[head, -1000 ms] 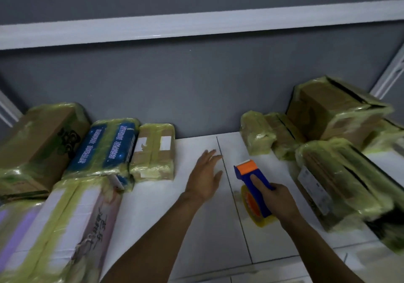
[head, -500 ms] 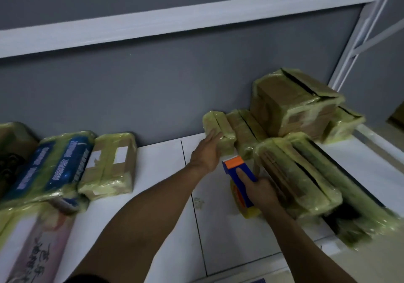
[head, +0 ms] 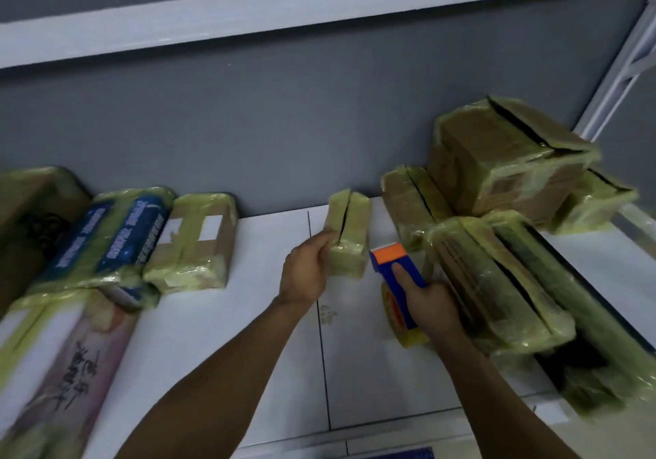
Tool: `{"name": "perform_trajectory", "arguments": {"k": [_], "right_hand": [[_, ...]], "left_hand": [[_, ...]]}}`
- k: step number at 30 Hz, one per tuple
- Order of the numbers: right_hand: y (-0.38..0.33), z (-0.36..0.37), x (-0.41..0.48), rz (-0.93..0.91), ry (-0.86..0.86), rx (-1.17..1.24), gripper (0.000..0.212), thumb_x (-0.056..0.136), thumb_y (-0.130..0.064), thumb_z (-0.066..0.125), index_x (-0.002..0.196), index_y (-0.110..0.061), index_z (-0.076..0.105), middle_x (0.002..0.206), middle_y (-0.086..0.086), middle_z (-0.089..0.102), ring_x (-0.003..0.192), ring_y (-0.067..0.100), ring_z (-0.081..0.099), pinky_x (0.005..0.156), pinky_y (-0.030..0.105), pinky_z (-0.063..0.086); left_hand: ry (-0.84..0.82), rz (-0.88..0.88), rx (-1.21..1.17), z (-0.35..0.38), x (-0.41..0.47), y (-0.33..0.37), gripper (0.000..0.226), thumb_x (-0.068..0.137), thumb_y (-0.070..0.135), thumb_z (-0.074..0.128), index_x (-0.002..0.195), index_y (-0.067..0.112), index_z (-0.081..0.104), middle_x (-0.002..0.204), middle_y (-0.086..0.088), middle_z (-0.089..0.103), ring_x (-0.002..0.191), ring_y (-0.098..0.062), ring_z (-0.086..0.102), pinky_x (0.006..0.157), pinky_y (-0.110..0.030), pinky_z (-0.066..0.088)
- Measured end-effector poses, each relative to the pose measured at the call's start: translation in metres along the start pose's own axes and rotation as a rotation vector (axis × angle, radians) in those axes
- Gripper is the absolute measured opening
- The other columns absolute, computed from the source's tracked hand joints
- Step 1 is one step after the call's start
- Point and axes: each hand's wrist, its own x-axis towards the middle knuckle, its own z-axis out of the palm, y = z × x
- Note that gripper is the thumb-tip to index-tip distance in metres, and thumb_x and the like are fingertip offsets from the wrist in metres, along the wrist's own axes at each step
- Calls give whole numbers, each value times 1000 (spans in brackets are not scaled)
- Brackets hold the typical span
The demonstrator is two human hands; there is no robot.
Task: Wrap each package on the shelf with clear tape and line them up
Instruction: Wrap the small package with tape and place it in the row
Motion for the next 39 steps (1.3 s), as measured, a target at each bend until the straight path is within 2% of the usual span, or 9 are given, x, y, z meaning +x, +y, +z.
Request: {"name": "perform_trajectory", "arguments": {"k": [7,12,15,18,24,28,31,35,39], "right_hand": [[0,-2,-1,-31,-24,15,53,87,-67,65,68,-20,48,62,-2,55,60,13,54,55,26,37],[4,-5,-8,-68,-46,62,45,87,-63,69,72,-26,50,69,-7,57,65,10,55,65,31,41],[-2,-4,-13,-139,-102,24,49,85,-63,71,69,-19,57,65,-2,62,62,14,60,61,32,46],[-15,-2,-19,-244,-116,-26,64,83,-68,70,70,-6,67,61,7,68,60,23,67,57,30,45],[-74,1,-31,-547,-113,-168,73,80,-76,62,62,-6,55,53,5,57,55,25,60,54,34,43],[-105,14,-46,-708,-268,-208,71,81,-80,54,58,-13,50,53,0,57,50,18,57,53,32,40],[-129,22,-52,-756,-394,-240,67,84,-81,53,55,-20,55,51,-2,58,46,9,56,49,24,36],[-140,40,-50,-780,-516,-353,68,79,-85,57,53,-23,57,49,-8,60,45,3,58,47,19,34],[-138,57,-44,-736,-579,-488,81,67,-94,55,71,-15,69,62,-6,70,57,6,68,55,26,48]], "left_hand": [[186,128,-27,-60,-89,-10,35,94,-17,47,111,6,68,122,3,70,118,-3,62,98,-13,46],[144,75,10,-84,-131,-12,29,103,16,44,121,15,67,142,6,58,132,-1,50,115,-32,41],[92,131,337,-76,-143,-10,49,92,54,63,134,27,62,150,19,40,145,2,21,124,-32,22],[112,160,516,-77,-147,-17,49,95,53,61,136,28,63,158,14,32,154,-14,6,125,-33,13],[20,110,461,-96,-147,-23,43,104,36,52,146,28,53,157,18,30,151,-18,21,122,-21,11],[-48,-9,394,-104,-146,-20,50,101,46,50,150,39,40,158,23,28,154,-11,13,126,-42,17],[-7,-134,145,-104,-144,-11,63,98,32,65,148,47,31,158,21,34,152,-5,19,124,-35,23],[51,-125,-11,-106,-144,-8,78,89,14,77,151,41,38,141,22,57,134,7,45,109,-17,40],[40,-136,-245,-109,-145,-2,60,94,3,63,140,41,55,131,20,66,123,2,58,93,-11,48]]}}
